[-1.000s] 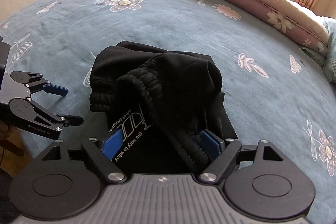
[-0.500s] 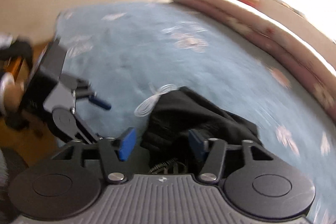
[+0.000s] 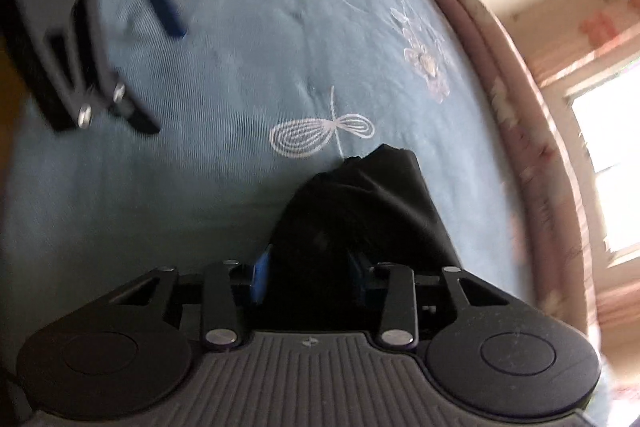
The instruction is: Fold clothes
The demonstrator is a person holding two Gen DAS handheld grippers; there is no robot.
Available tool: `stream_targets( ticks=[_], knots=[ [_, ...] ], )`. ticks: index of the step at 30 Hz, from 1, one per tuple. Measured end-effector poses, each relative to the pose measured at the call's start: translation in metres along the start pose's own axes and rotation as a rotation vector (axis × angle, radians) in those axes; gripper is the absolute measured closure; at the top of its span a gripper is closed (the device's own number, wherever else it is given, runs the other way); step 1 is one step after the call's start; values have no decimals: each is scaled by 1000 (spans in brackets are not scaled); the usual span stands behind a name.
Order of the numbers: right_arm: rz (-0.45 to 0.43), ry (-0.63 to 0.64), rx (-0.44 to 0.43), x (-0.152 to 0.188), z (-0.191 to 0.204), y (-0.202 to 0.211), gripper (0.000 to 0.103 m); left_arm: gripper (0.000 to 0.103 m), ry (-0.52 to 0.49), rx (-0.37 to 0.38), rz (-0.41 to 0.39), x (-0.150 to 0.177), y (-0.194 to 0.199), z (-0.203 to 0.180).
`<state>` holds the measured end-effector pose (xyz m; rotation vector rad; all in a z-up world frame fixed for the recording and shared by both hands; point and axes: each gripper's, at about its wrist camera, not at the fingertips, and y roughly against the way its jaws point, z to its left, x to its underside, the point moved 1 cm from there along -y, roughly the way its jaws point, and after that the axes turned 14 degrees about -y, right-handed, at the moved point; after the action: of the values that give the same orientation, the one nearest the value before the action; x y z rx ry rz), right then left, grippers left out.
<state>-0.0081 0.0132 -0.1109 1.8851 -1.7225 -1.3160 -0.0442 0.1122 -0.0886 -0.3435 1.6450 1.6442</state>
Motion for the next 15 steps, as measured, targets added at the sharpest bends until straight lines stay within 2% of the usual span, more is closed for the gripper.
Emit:
stream_targets(
  ticks=[3, 5, 10, 15],
  knots=[
    [-7, -17, 2, -4, -5, 4, 72, 21, -86, 2, -40, -10, -1, -3],
    [-13, -83, -13, -12, -21, 12, 83, 21, -215, -24, -88, -18, 1, -9],
    [-14, -229, -48, -28, -59, 26, 83, 20, -616, -142, -261, -43, -11, -28],
    [2, -280, -81, -31, -69, 25, 83, 20, -956, -215, -456, -68, -35, -42]
  ],
)
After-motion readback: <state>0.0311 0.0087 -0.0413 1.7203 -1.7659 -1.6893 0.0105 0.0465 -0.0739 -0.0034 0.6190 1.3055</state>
